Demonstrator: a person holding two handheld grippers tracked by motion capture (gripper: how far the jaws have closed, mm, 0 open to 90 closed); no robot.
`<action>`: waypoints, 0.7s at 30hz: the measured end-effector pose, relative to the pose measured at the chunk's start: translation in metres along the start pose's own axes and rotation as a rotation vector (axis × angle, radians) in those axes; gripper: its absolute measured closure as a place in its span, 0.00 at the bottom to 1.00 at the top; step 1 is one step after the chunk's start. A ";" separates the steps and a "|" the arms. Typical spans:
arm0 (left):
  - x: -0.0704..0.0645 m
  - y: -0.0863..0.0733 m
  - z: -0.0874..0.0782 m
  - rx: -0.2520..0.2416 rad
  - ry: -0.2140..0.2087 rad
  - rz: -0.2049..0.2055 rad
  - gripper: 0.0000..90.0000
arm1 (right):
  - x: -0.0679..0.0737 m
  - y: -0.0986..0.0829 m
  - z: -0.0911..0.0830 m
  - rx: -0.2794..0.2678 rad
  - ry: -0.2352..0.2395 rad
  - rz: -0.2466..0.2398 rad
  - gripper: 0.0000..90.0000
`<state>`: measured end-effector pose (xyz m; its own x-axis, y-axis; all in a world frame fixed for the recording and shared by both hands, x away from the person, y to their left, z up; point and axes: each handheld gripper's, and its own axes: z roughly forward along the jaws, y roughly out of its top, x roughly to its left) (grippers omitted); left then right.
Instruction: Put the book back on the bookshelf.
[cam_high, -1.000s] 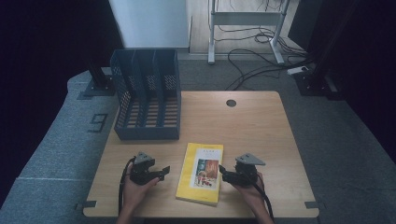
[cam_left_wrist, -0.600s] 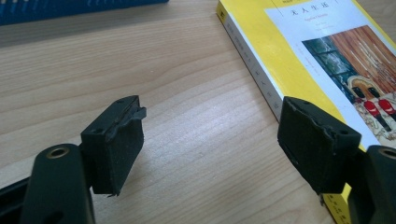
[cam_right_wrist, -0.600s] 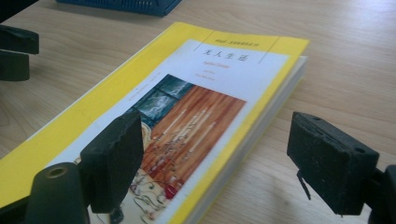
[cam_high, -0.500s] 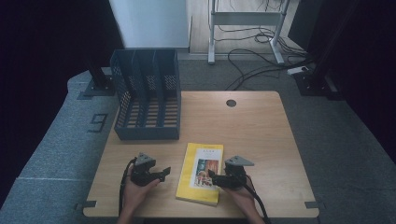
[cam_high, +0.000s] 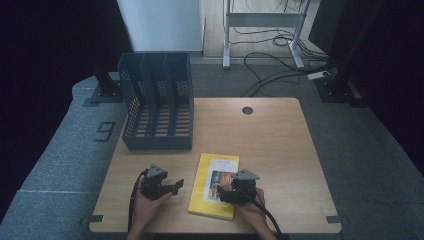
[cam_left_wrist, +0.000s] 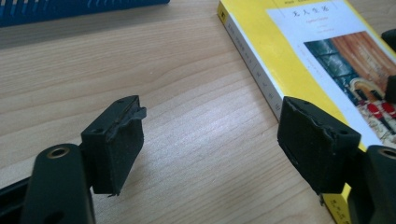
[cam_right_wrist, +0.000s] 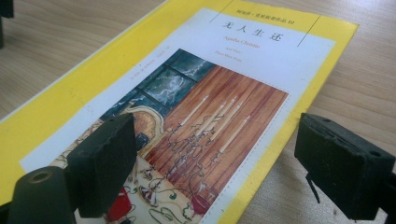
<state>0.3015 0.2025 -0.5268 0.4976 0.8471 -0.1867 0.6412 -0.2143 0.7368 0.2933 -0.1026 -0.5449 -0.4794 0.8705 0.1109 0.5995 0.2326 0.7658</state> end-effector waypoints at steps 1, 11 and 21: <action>0.000 0.000 0.000 -0.003 -0.003 0.001 0.25 | 0.000 0.000 0.001 0.005 0.000 0.004 0.13; -0.006 0.001 0.002 0.002 -0.017 0.025 0.24 | -0.003 0.000 0.002 0.044 0.034 0.041 0.12; -0.009 0.000 0.003 0.000 -0.018 0.035 0.25 | -0.001 0.002 -0.004 0.047 0.034 0.029 0.18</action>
<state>0.2988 0.1934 -0.5264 0.5301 0.8301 -0.1729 0.6236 -0.2436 0.7428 0.2926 -0.1046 -0.5411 -0.4823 0.8622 0.1551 0.6425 0.2279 0.7316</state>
